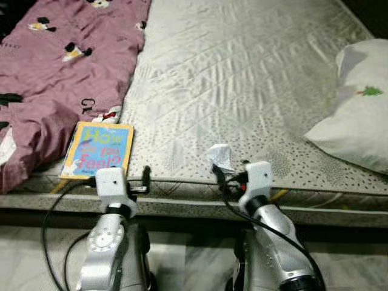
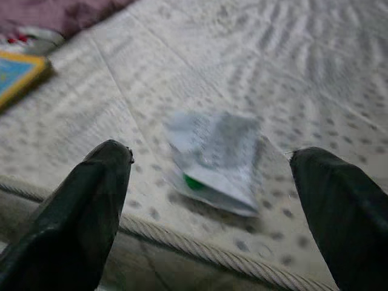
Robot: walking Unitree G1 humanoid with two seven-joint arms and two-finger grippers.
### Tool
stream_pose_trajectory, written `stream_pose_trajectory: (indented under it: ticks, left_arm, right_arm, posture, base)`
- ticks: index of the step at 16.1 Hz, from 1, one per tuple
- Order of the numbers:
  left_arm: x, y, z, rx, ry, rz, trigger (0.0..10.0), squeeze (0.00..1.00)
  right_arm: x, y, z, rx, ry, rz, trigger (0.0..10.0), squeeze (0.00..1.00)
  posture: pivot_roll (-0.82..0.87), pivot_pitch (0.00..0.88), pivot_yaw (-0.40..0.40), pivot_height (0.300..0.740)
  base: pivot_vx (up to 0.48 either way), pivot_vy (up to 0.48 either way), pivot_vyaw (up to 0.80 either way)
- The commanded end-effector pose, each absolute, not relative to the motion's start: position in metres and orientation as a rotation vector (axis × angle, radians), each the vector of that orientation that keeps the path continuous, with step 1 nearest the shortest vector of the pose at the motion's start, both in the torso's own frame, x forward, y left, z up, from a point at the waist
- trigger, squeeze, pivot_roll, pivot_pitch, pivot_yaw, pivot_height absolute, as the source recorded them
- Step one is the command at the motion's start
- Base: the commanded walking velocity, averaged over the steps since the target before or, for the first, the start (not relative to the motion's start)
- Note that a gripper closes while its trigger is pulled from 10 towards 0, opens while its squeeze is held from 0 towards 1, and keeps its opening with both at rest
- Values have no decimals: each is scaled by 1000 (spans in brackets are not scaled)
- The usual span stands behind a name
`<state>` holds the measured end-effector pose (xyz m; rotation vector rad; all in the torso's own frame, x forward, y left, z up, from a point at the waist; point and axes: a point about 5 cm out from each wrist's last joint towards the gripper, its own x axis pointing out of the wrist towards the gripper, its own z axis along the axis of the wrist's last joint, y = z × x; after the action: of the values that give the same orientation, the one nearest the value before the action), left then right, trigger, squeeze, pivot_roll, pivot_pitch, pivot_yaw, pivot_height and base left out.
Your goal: Clean up the room
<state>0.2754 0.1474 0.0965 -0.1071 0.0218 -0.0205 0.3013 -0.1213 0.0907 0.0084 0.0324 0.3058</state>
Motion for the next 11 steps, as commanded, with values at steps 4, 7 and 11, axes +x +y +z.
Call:
stream_pose_trajectory:
  ticks: [4,7,11]
  left_arm:
    - [273,148,95,-96,42,-18,10000,0]
    - [268,153,99,-86,36,-14,10000,0]
    - [257,164,98,-64,50,17,10000,0]
  right_arm:
    - [318,-123,89,-40,73,270,10000,0]
    - [332,-112,85,-76,135,318,10000,0]
    - [341,-94,87,-78,143,381,10000,0]
  posture:
    - [12,196,-24,531]
    - [51,200,-29,531]
    - [96,209,-36,531]
  base:
    - [0,0,0]
    - [0,0,0]
    - [0,0,0]
